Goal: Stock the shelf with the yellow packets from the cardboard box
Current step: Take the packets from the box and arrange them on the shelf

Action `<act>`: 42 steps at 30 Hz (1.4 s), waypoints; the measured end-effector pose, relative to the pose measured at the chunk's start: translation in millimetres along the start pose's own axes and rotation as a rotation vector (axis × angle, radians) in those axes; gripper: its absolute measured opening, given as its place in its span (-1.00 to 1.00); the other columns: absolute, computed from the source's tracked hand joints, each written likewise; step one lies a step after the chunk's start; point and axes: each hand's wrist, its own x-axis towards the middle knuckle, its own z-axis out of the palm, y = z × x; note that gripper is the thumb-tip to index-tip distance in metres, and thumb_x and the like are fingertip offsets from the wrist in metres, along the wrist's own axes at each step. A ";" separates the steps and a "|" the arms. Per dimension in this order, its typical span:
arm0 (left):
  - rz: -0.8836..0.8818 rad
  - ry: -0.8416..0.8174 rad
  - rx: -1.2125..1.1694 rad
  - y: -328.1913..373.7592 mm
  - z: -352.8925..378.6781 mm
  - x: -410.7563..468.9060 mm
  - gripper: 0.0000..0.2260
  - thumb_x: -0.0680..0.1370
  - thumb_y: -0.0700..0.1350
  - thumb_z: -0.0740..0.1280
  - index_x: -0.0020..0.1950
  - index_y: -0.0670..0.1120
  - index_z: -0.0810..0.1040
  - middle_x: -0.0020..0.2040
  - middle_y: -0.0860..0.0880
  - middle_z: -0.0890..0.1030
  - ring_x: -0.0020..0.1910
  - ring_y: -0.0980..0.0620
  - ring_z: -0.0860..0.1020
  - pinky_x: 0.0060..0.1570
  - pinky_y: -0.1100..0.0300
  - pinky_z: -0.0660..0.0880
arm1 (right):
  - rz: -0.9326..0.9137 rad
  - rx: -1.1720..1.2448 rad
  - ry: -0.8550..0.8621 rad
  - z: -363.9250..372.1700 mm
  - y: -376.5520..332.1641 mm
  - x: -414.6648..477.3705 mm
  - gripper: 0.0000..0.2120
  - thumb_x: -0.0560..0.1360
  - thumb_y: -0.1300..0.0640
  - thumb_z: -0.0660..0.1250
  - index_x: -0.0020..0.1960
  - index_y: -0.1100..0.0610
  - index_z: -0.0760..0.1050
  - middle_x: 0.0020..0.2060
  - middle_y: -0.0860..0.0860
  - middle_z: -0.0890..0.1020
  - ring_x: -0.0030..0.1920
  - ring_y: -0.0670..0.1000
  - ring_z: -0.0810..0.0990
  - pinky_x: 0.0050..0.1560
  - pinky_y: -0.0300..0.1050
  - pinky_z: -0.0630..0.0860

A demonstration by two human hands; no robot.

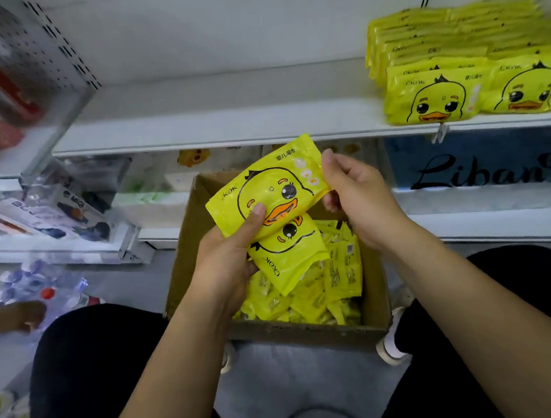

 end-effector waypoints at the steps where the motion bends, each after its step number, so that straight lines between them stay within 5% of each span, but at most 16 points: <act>1: 0.028 0.008 -0.013 3.9 2.8 8.0 -0.56 0.49 -0.01 0.47 0.35 -0.06 0.59 0.18 -0.11 0.72 0.16 -0.15 0.69 0.20 -0.28 0.57 | 0.013 -0.030 -0.037 -3.3 -1.2 8.3 -0.65 0.56 -0.25 0.28 0.09 -0.01 0.60 -0.15 0.02 0.61 -0.28 -0.09 0.58 -0.24 -0.20 0.52; 3: 0.093 0.020 -0.043 14.5 11.5 26.1 -0.61 0.57 -0.03 0.44 0.39 -0.04 0.55 0.21 -0.09 0.70 0.19 -0.14 0.68 0.16 -0.23 0.61 | 0.049 -0.206 -0.187 -10.6 -6.7 22.6 -0.43 0.38 -0.41 0.34 0.22 -0.07 0.52 0.06 -0.12 0.67 -0.03 -0.13 0.67 -0.09 -0.22 0.60; 5: 0.151 0.020 -0.044 23.9 24.1 43.2 -0.62 0.60 -0.05 0.41 0.42 -0.06 0.52 0.23 -0.10 0.69 0.20 -0.14 0.68 0.12 -0.19 0.63 | 0.102 -0.342 -0.339 -13.2 -10.6 32.9 -0.44 0.37 -0.27 0.43 0.27 -0.06 0.45 0.09 -0.21 0.64 -0.01 -0.24 0.66 -0.09 -0.32 0.59; 7: 0.191 0.000 -0.024 30.5 39.1 61.1 -0.63 0.62 -0.06 0.40 0.41 -0.08 0.52 0.23 -0.12 0.69 0.18 -0.16 0.68 0.12 -0.19 0.63 | 0.089 -0.296 -0.366 -16.1 -6.8 46.7 -0.59 0.47 -0.03 0.49 0.27 0.03 0.51 0.07 -0.14 0.70 0.02 -0.19 0.68 0.01 -0.22 0.61; 12: 0.228 0.008 0.049 43.6 71.9 113.4 -0.64 0.61 -0.02 0.44 0.38 -0.04 0.54 0.21 -0.06 0.70 0.15 -0.12 0.69 0.12 -0.05 0.58 | -0.053 -0.189 0.014 -43.6 9.3 84.3 -0.66 0.48 0.17 0.51 0.22 0.13 0.56 0.00 -0.05 0.72 -0.02 -0.13 0.69 -0.04 -0.20 0.59; 16: 0.219 0.090 0.056 55.3 101.3 157.5 -0.81 0.61 -0.04 0.43 0.22 0.00 0.61 0.07 0.05 0.74 0.06 0.00 0.68 -0.02 0.10 0.52 | -0.179 -0.436 0.299 -74.9 19.6 108.9 -0.64 0.48 0.07 0.51 0.24 -0.01 0.53 -0.03 -0.23 0.66 -0.03 -0.23 0.63 -0.02 -0.19 0.58; 18: 0.214 0.109 0.036 64.8 119.2 180.4 -0.88 0.61 -0.05 0.44 0.13 0.03 0.61 0.04 0.06 0.74 0.03 0.02 0.66 -0.07 0.13 0.54 | -0.223 -0.389 0.432 -84.6 11.9 118.0 -0.63 0.49 0.03 0.50 0.26 -0.06 0.51 -0.03 -0.33 0.58 -0.08 -0.38 0.54 -0.12 -0.38 0.49; 21: 0.220 0.104 -0.001 81.7 147.2 218.2 -0.85 0.60 -0.06 0.44 0.15 0.06 0.57 0.11 0.04 0.72 0.08 0.02 0.67 -0.06 0.17 0.57 | -0.282 -0.288 0.563 -94.2 -5.6 132.0 -0.55 0.46 -0.03 0.52 0.29 -0.14 0.46 0.04 -0.26 0.56 0.02 -0.33 0.51 -0.13 -0.41 0.44; 25: 0.273 0.103 0.036 103.4 181.3 270.7 -0.85 0.59 -0.05 0.47 0.11 0.07 0.56 0.10 0.06 0.71 0.08 0.02 0.67 -0.07 0.17 0.54 | -0.333 -0.250 0.642 -102.3 -19.1 146.2 -0.58 0.43 -0.02 0.55 0.24 -0.14 0.49 -0.12 -0.31 0.53 -0.09 -0.41 0.48 -0.20 -0.49 0.39; 28: 0.347 0.095 0.153 118.3 201.5 310.3 -0.90 0.58 -0.09 0.47 0.02 0.03 0.56 -0.10 0.15 0.66 -0.17 0.19 0.60 -0.16 0.24 0.48 | -0.357 -0.259 0.672 -107.3 -17.8 157.8 -0.64 0.42 -0.04 0.55 0.09 -0.24 0.44 -0.19 -0.33 0.55 -0.10 -0.45 0.49 -0.15 -0.54 0.36; 31: 0.412 0.075 0.335 125.2 211.9 348.7 -0.83 0.56 -0.06 0.49 0.12 0.02 0.58 -0.12 0.15 0.62 -0.28 0.26 0.53 -0.26 0.31 0.43 | -0.355 -0.321 0.673 -108.1 -12.8 171.7 -0.70 0.43 -0.06 0.53 0.01 -0.20 0.43 -0.24 -0.40 0.51 -0.10 -0.53 0.46 -0.13 -0.60 0.33; 37: 0.544 0.037 0.590 116.6 218.5 405.5 -0.85 0.57 -0.09 0.48 0.11 0.00 0.60 -0.08 0.10 0.65 -0.15 0.17 0.59 -0.27 0.45 0.48 | -0.386 -0.382 0.646 -105.5 -6.3 191.9 -0.80 0.46 -0.12 0.51 -0.09 -0.04 0.57 -0.35 -0.17 0.60 -0.32 -0.09 0.55 -0.28 -0.12 0.48; 40: 0.561 0.044 0.675 112.5 220.7 421.5 -0.83 0.52 -0.01 0.52 0.07 0.01 0.64 -0.09 0.09 0.67 -0.09 0.11 0.62 -0.12 0.34 0.54 | -0.360 -0.371 0.669 -102.5 -4.6 198.1 -0.76 0.44 -0.15 0.51 -0.09 0.01 0.62 -0.40 -0.12 0.60 -0.37 -0.06 0.54 -0.33 -0.06 0.48; 42: 0.560 0.116 0.739 110.6 222.9 431.2 -0.57 0.34 0.27 0.55 0.06 0.04 0.68 -0.05 0.05 0.69 0.02 -0.02 0.66 0.08 0.05 0.59 | -0.340 -0.377 0.663 -100.4 -3.4 201.2 -0.74 0.43 -0.17 0.50 -0.09 0.00 0.64 -0.42 -0.11 0.60 -0.40 -0.07 0.54 -0.38 -0.12 0.47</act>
